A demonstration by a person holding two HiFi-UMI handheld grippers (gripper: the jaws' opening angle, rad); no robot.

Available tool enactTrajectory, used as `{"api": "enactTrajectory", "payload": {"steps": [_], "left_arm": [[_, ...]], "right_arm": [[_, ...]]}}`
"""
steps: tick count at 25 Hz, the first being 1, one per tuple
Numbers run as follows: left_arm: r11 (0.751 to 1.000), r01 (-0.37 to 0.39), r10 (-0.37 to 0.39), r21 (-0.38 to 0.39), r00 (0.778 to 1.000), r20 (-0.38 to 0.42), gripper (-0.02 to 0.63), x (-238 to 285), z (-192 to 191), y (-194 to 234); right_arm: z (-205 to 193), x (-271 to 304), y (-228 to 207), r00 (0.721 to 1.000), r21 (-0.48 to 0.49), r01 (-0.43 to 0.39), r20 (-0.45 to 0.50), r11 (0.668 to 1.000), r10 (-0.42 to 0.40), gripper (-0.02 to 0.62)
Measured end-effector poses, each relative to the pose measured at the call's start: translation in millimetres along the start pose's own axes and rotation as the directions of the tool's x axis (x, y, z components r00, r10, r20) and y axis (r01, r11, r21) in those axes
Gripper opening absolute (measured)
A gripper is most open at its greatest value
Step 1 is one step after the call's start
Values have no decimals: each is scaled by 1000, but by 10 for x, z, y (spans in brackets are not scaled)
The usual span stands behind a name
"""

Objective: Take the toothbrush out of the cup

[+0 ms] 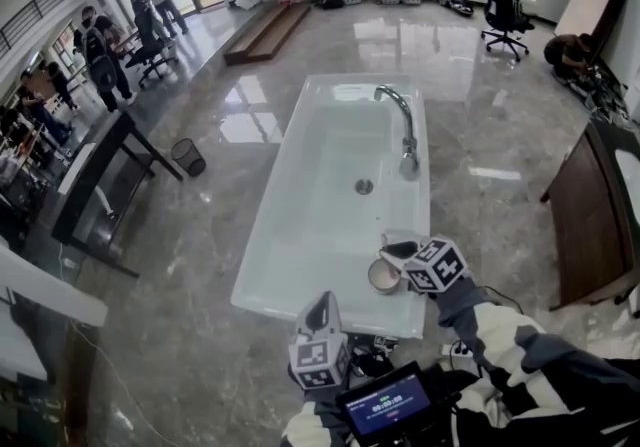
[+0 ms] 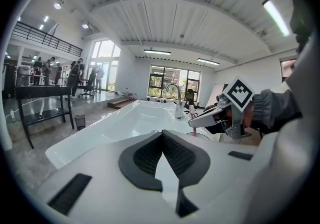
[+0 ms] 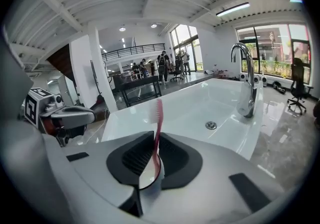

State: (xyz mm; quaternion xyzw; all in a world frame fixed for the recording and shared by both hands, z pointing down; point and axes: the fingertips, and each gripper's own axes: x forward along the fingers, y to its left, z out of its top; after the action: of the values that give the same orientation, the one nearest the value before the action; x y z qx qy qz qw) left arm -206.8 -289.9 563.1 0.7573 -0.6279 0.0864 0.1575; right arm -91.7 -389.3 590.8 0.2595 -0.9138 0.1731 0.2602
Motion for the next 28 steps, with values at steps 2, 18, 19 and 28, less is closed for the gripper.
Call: {"api": "enactTrajectory", "payload": {"steps": [2,18,19,28], "left_arm": [[1000,3,-3,0,1000,6,5,-2,13,-16],[999,36,-40,29,990,136,5,67,547,-50],[999,34,-38,25,990,139,5,39,552,-25],[993,-107,112,-45,984,142,5,-506,361,678]], "right_arm": [[16,-30,38,1000,7,-13,7,1000,13,37],[664,-560,583,983,-84,-53,172,995,67,32],[686,-551,644,982,-88,-63,173,994,77,32],[601,-73,1259,978,-134,-174,92,975,188,32]]}}
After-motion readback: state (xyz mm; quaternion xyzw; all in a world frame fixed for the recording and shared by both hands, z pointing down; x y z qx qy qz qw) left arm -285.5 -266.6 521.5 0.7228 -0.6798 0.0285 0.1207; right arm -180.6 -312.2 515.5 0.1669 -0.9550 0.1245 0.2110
